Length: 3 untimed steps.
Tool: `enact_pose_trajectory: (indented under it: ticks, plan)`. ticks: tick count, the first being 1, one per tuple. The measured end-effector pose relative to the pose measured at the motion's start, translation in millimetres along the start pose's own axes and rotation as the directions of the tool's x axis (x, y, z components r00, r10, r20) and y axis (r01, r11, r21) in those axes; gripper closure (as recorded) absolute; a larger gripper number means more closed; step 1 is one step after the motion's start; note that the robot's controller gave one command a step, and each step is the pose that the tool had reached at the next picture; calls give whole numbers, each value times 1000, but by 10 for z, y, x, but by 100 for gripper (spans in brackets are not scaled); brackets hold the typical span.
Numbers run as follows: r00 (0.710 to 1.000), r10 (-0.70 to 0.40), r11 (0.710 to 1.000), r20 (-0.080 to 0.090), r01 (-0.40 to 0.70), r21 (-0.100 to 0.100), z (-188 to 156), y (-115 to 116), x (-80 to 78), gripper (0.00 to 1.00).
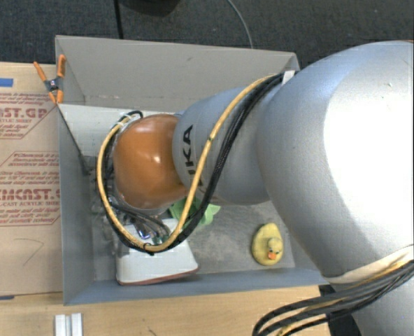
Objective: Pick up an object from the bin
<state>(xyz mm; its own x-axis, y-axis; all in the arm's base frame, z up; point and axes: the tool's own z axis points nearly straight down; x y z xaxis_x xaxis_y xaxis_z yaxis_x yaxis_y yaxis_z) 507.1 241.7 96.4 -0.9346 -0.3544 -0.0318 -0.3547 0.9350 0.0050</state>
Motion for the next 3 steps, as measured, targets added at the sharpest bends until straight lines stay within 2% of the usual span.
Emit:
enact_pose_trajectory:
  ticks: [1, 2, 3]
  plan:
    - [998, -58, 998, 2, 58, 0, -16, -4, 0, 100]
    - [989, -148, 989, 3, 148, -2, 278, -205, -308, 0]
    - [989, -149, 989, 2, 149, -2, 278, -203, -308, 0]
